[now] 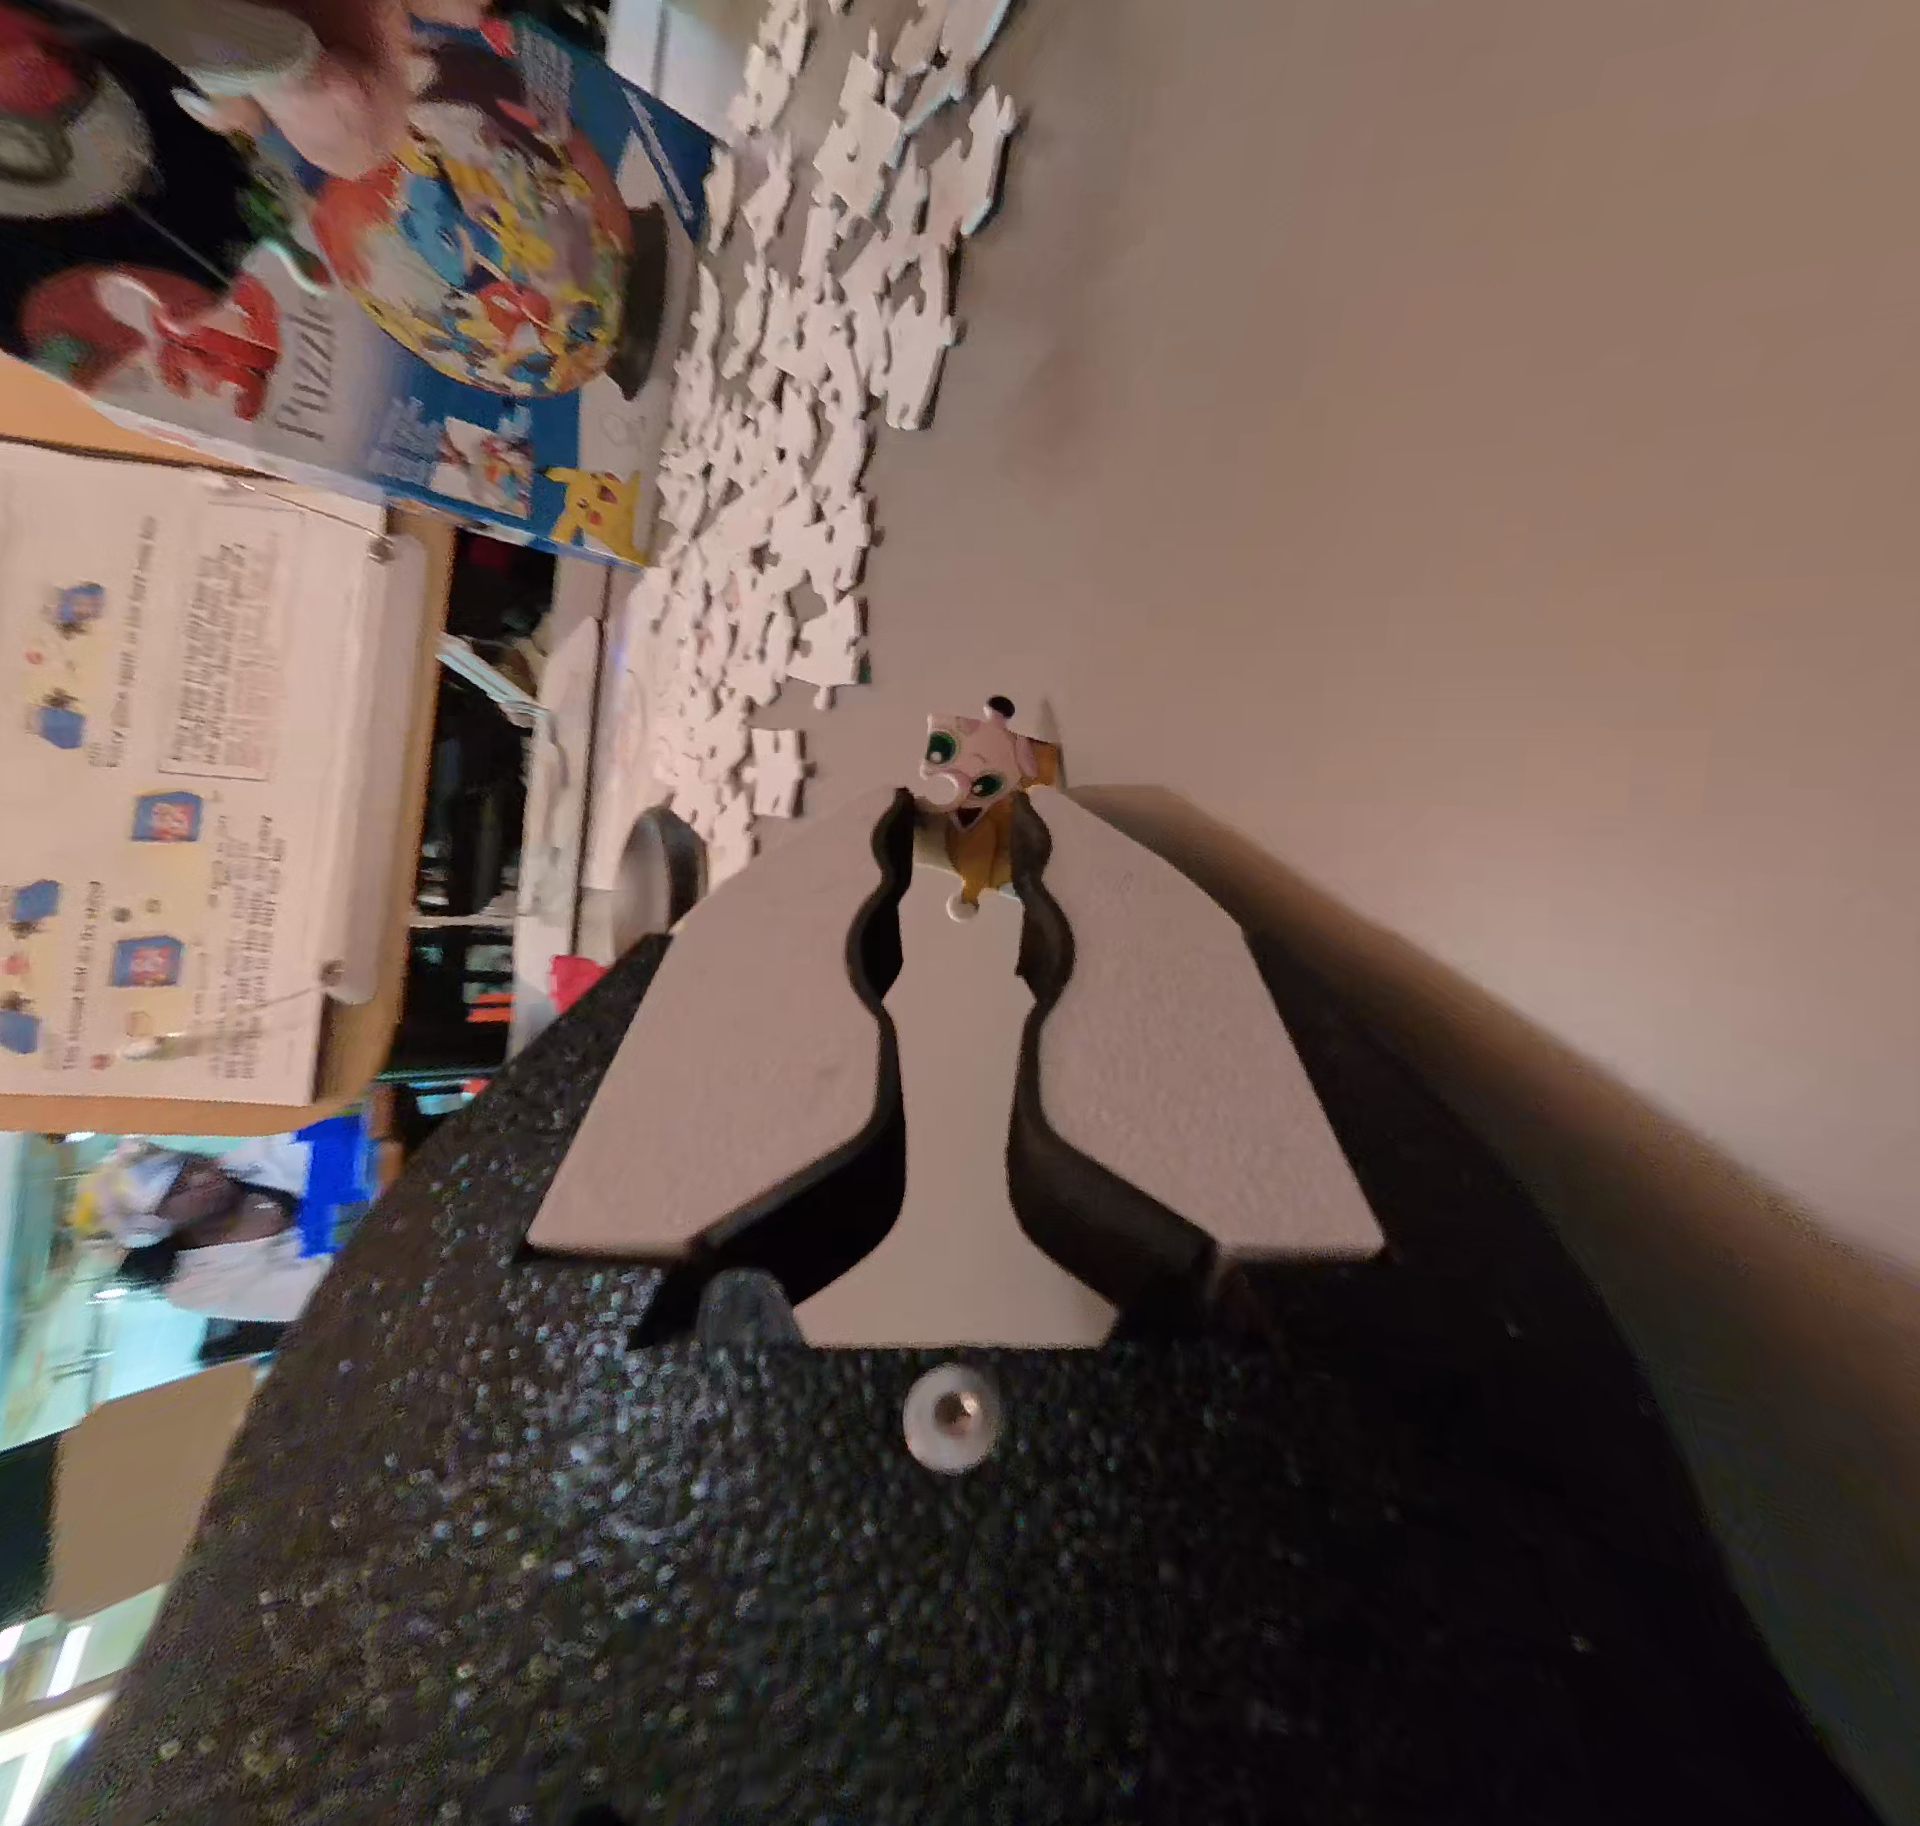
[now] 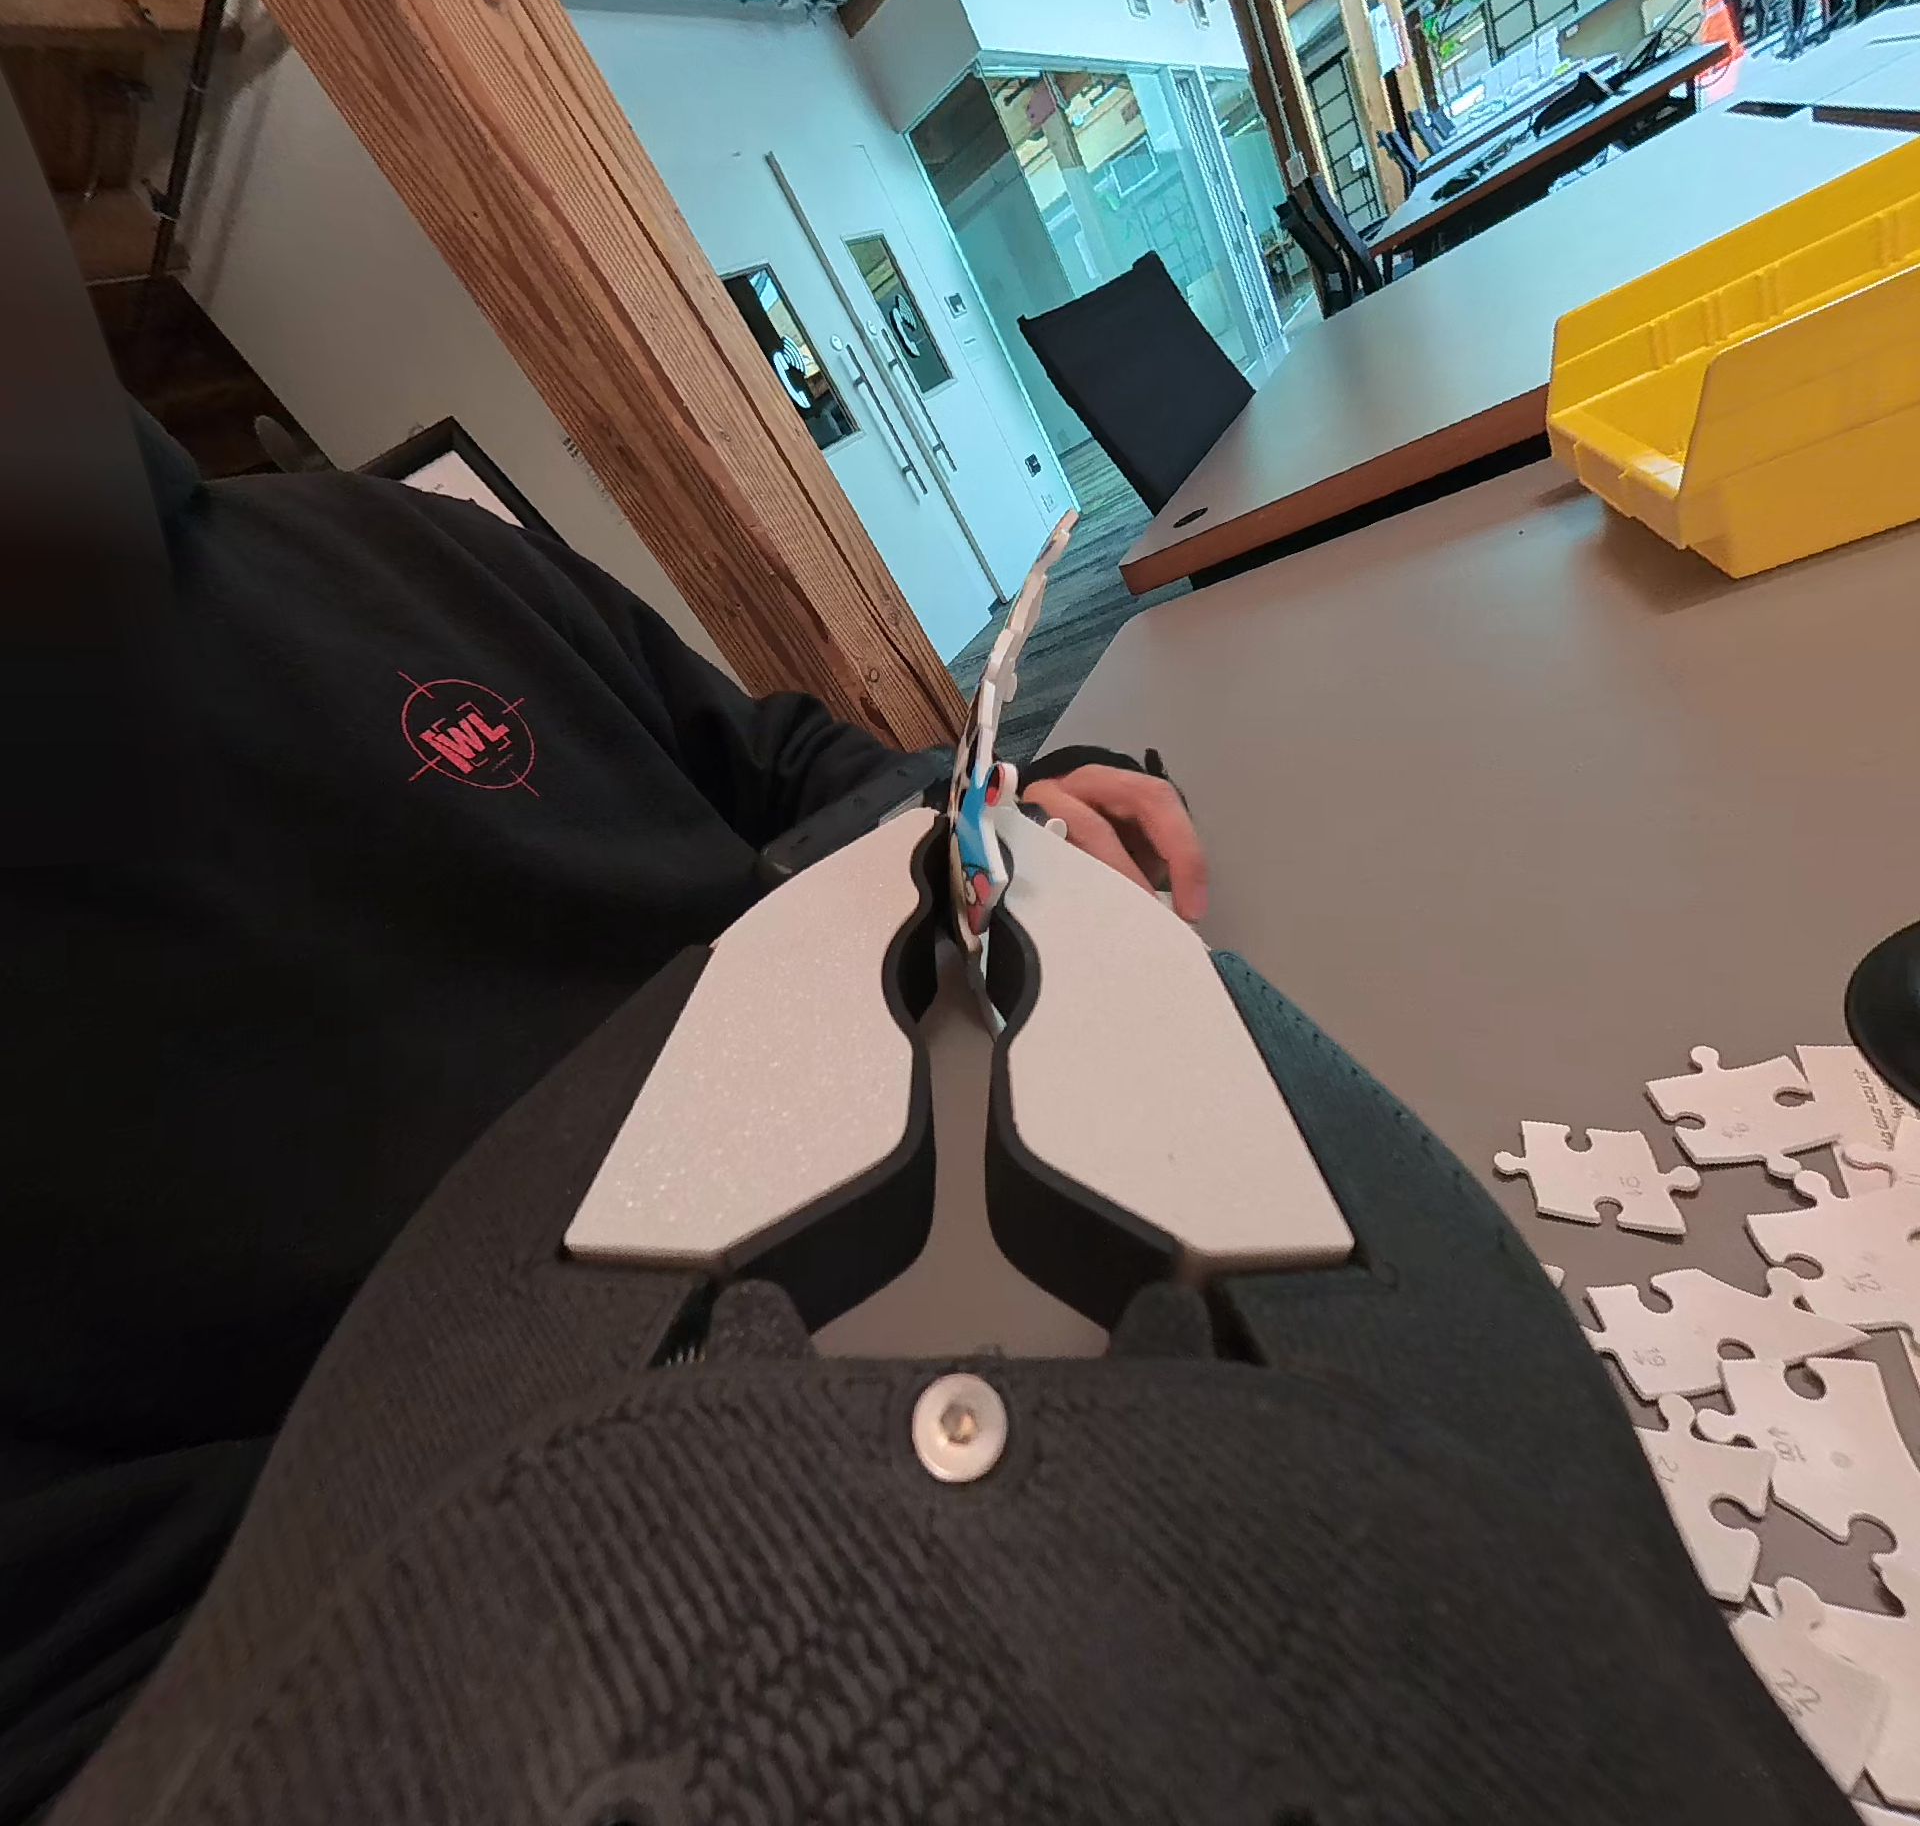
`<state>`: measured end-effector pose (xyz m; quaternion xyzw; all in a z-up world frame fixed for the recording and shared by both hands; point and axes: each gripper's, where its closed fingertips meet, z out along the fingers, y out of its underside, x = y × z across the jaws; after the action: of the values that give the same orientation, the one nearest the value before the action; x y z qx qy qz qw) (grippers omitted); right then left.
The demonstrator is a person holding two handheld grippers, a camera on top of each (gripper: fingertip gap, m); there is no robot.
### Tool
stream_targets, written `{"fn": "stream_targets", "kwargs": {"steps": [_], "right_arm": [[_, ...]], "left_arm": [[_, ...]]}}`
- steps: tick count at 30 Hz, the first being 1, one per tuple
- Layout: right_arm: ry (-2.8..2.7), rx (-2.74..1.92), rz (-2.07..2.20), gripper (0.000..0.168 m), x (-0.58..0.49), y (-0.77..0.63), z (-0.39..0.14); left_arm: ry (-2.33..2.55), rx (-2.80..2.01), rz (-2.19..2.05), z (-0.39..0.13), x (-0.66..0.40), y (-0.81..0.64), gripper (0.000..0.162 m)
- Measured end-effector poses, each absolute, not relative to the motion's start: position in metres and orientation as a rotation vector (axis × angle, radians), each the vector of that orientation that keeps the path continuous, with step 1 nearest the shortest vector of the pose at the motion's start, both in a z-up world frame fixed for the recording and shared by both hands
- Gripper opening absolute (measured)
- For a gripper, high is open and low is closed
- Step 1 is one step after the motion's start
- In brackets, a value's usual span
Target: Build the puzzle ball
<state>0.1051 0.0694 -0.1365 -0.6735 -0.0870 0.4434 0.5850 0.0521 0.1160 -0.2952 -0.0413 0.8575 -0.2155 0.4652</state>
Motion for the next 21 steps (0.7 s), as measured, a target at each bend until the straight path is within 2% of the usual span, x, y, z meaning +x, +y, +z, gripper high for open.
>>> {"fn": "stream_targets", "kwargs": {"steps": [10,16,21], "right_arm": [[-0.197,-1.561,1.027,0.004,0.108,0.068,-0.135],[-0.196,-1.556,1.025,0.004,0.108,0.067,-0.134],[-0.197,-1.559,1.025,0.004,0.108,0.067,-0.135]], "left_arm": [[2.343,-0.248,-0.674,-0.301,0.050,0.117,0.017],[2.017,-0.016,-0.470,-0.277,0.066,0.129,0.017],[2.042,0.084,-0.373,-0.293,0.060,0.129,0.017]]}}
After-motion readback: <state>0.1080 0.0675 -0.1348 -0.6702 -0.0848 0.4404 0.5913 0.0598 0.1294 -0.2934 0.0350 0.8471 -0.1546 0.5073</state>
